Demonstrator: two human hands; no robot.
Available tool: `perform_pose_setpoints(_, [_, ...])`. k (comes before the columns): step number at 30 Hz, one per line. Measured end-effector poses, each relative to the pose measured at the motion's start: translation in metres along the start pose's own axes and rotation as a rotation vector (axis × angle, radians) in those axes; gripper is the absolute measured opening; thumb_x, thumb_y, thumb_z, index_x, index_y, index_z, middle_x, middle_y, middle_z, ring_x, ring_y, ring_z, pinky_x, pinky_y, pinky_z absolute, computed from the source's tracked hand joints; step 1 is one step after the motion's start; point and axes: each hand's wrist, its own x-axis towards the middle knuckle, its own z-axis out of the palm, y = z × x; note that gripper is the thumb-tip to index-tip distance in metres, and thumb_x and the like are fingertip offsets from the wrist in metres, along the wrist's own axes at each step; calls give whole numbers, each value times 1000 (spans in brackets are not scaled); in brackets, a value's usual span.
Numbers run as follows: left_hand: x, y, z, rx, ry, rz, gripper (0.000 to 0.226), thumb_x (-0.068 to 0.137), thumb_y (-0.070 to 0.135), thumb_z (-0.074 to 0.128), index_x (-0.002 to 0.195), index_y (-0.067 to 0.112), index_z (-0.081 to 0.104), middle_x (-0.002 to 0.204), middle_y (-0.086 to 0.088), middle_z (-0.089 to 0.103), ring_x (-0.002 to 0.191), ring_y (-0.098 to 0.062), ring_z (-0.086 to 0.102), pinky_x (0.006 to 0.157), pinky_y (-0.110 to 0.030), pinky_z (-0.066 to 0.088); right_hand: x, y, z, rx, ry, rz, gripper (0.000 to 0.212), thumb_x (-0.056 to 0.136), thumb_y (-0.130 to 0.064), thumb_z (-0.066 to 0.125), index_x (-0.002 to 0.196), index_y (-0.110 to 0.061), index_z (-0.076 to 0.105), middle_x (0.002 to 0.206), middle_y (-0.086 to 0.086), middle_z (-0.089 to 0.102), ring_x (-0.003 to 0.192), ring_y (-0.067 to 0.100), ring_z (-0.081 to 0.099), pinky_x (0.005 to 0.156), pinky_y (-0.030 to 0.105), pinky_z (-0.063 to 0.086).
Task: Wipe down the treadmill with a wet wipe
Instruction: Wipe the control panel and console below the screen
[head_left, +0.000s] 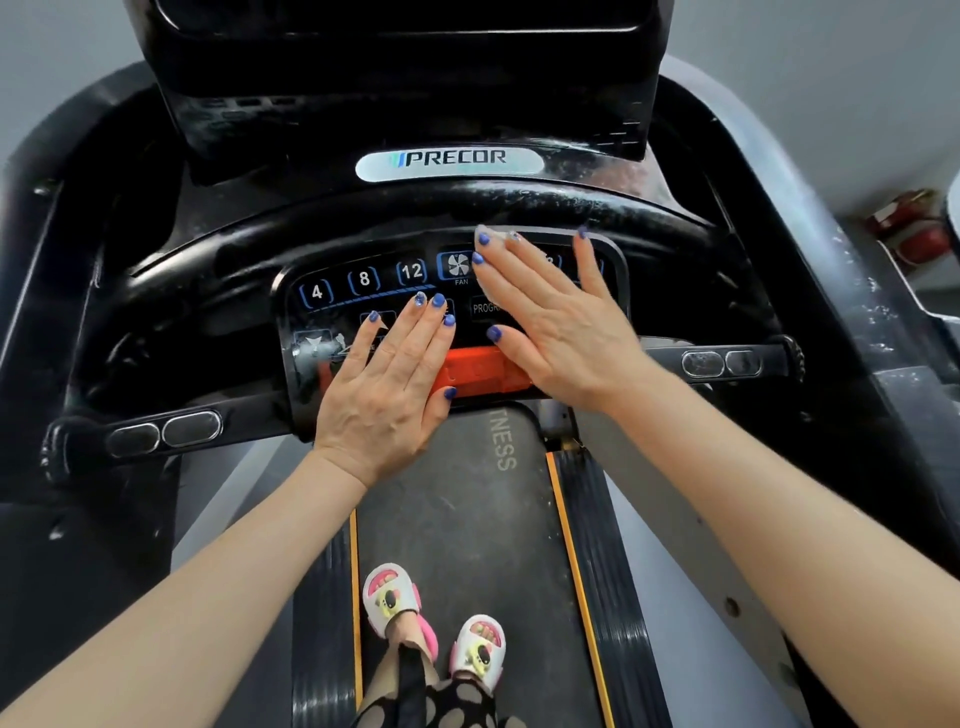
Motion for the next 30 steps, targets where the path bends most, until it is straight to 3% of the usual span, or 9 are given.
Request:
perform_pose_setpoints(4, [0, 1, 2, 18, -10, 8, 56, 108, 35, 32, 154, 4, 36, 162, -13, 32, 151, -26, 29, 125, -47, 16, -19, 29, -2, -54, -15, 35, 62, 104, -46, 22, 161, -23, 16, 168, -9, 9, 155, 12, 8, 121, 59, -12])
perform_pose_setpoints(7, [-1, 0, 2, 12, -11, 3, 56, 108, 34, 32, 154, 4, 37, 162, -14, 31, 151, -27, 29, 125, -48, 17, 5, 8, -5, -1, 31, 64, 65, 104, -50, 24, 161, -21, 17, 169, -7, 8, 156, 12, 4, 122, 58, -11])
perform_pose_setpoints(12, [-2, -1, 2, 8, -7, 11, 57, 107, 34, 35, 155, 4, 35, 163, -14, 29, 152, -27, 28, 125, -49, 19, 20, 5, -8, -27, -6, -45, 67, 103, -50, 25, 161, -21, 16, 169, -5, 9, 156, 12, 3, 121, 52, -16])
perform_pose_setpoints(18, [-1, 0, 2, 14, -15, -3, 56, 107, 34, 33, 155, 5, 34, 163, -12, 28, 152, -25, 27, 126, -46, 13, -13, 41, -9, 20, -33, 155, 64, 103, -48, 17, 162, -24, 9, 169, -11, 3, 155, 7, -2, 119, 50, -20])
perform_pose_setpoints(22, [-1, 0, 2, 10, -27, 0, 57, 107, 34, 31, 156, 5, 32, 164, -13, 28, 152, -26, 26, 127, -46, 11, -9, 31, 0, 110, 40, 335, 70, 102, -53, 14, 162, -18, 4, 170, -4, 3, 156, 13, -4, 119, 48, -21])
perform_pose_setpoints(25, [-1, 0, 2, 14, -24, -3, 57, 107, 34, 33, 156, 5, 33, 163, -12, 29, 152, -25, 26, 127, -44, 9, -35, 13, 15, 150, 82, 371, 74, 102, -55, 19, 161, -13, 2, 169, -1, -8, 155, 17, -10, 120, 50, -18])
perform_pose_setpoints(30, [0, 1, 0, -2, -44, -11, 57, 107, 35, 31, 156, 5, 33, 164, -12, 29, 152, -24, 25, 127, -43, 7, -85, -16, 38, 164, 36, 421, 72, 102, -51, 22, 160, -15, -1, 169, 0, -10, 155, 15, -12, 122, 54, -15])
